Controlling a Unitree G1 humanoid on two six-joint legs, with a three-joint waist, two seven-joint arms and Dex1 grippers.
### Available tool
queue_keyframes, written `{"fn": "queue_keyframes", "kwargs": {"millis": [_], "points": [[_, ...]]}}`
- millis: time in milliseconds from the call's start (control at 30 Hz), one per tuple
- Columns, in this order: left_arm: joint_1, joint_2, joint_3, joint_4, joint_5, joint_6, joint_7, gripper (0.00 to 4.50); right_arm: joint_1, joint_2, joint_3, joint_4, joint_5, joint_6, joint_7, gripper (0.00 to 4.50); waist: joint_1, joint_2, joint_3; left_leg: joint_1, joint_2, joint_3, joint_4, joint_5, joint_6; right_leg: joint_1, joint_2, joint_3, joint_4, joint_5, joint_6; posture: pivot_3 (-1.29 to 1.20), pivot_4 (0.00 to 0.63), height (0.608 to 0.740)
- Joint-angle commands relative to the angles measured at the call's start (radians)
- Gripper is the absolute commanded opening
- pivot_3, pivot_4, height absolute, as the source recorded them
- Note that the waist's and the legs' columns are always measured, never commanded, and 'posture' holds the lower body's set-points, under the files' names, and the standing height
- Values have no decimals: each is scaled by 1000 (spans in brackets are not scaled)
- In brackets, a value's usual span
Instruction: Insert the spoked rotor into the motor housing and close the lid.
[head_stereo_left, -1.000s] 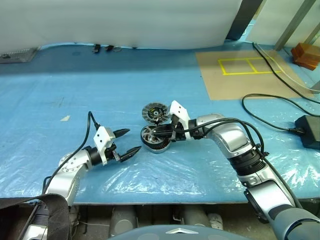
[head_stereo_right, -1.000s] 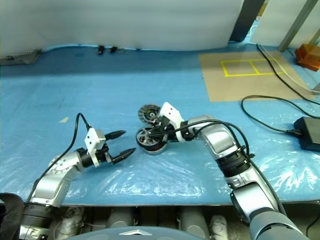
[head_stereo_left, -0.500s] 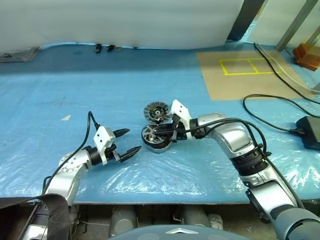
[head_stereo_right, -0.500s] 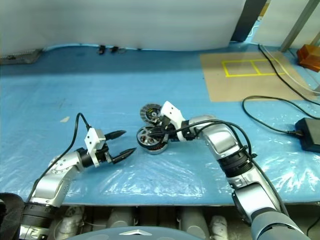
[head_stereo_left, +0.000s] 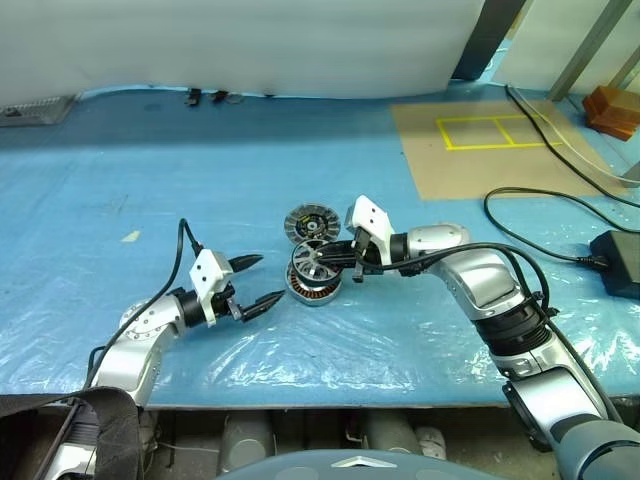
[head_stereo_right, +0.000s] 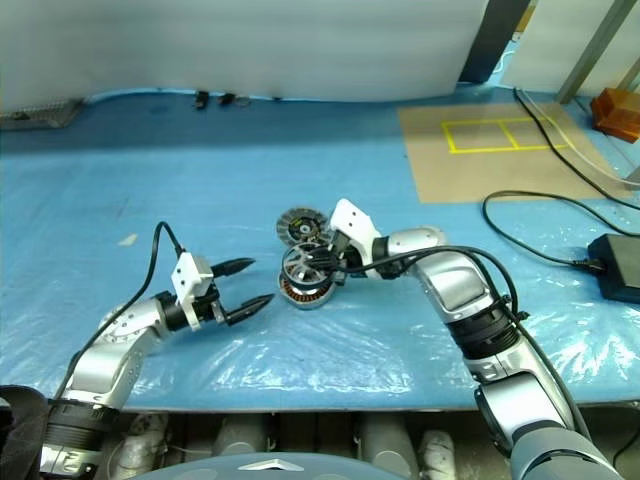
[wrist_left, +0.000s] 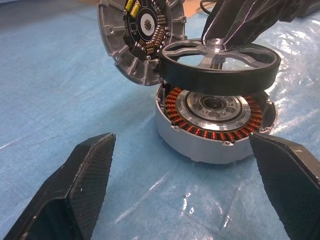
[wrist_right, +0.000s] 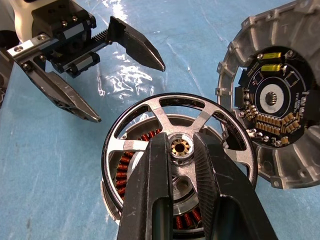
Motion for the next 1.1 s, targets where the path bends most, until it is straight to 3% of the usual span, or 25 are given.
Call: {"fn": "queue_keyframes", "kwargs": {"millis": [33, 1033, 1100], "points": [[-7, 8, 1, -13, 2, -8, -11, 4500, -2, 8, -8, -32, -3, -25, -13, 257, -1, 0, 0, 0, 0, 0, 0, 0, 0, 0, 0, 0, 0, 0, 0, 0, 150, 740], [-17, -1, -5, -14, 7, 0, -1, 4500, 99, 34, 65, 16, -119, -123, -66, 257, -1, 0, 0, 3, 0, 0, 0, -1, -3, 2, 0, 0, 0, 0, 0, 0, 150, 740], [-18, -2, -6, -14, 7, 1, 0, 4500, 98, 33, 61, 13, -116, -122, -65, 978, 0, 0, 0, 4, 0, 0, 0, -2, -4, 3, 0, 0, 0, 0, 0, 0, 150, 740]]}}
